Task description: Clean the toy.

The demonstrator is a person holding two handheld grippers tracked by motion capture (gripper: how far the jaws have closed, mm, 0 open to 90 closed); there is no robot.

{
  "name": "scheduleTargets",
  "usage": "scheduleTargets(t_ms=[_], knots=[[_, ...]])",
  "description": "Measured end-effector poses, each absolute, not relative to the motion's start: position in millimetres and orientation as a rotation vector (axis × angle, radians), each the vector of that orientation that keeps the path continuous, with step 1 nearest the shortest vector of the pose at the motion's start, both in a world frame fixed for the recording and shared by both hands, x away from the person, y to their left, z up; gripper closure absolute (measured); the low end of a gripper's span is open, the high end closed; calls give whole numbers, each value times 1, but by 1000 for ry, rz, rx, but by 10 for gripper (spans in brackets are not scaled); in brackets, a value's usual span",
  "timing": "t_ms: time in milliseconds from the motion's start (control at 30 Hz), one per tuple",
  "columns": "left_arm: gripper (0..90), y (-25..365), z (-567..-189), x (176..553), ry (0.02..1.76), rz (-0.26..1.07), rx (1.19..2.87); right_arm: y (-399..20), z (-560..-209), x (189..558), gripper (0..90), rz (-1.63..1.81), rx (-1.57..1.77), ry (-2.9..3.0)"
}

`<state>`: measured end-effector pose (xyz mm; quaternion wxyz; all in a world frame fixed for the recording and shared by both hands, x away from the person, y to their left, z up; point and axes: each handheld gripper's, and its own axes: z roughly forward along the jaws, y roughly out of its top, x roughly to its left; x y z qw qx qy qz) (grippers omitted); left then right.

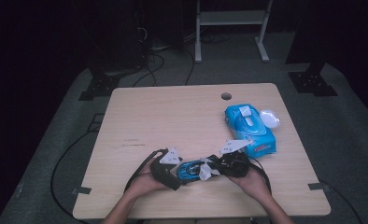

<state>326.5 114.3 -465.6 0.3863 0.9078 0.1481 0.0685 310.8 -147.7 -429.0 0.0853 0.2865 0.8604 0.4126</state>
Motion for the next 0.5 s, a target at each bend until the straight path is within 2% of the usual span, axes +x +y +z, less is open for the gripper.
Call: scheduleTargets(t_ms=[100, 300, 400, 500], knots=[[144, 112, -468, 326, 380, 168, 2334, -140, -434, 307, 697, 1169, 798, 2574], [223, 111, -471, 325, 367, 176, 2341, -132, -443, 302, 636, 1128, 744, 2572], [229, 112, -472, 326, 372, 167, 2339, -128, -448, 297, 641, 1103, 689, 2535], [239, 111, -473, 326, 357, 184, 2351, -128, -449, 296, 706, 1095, 700, 2528]])
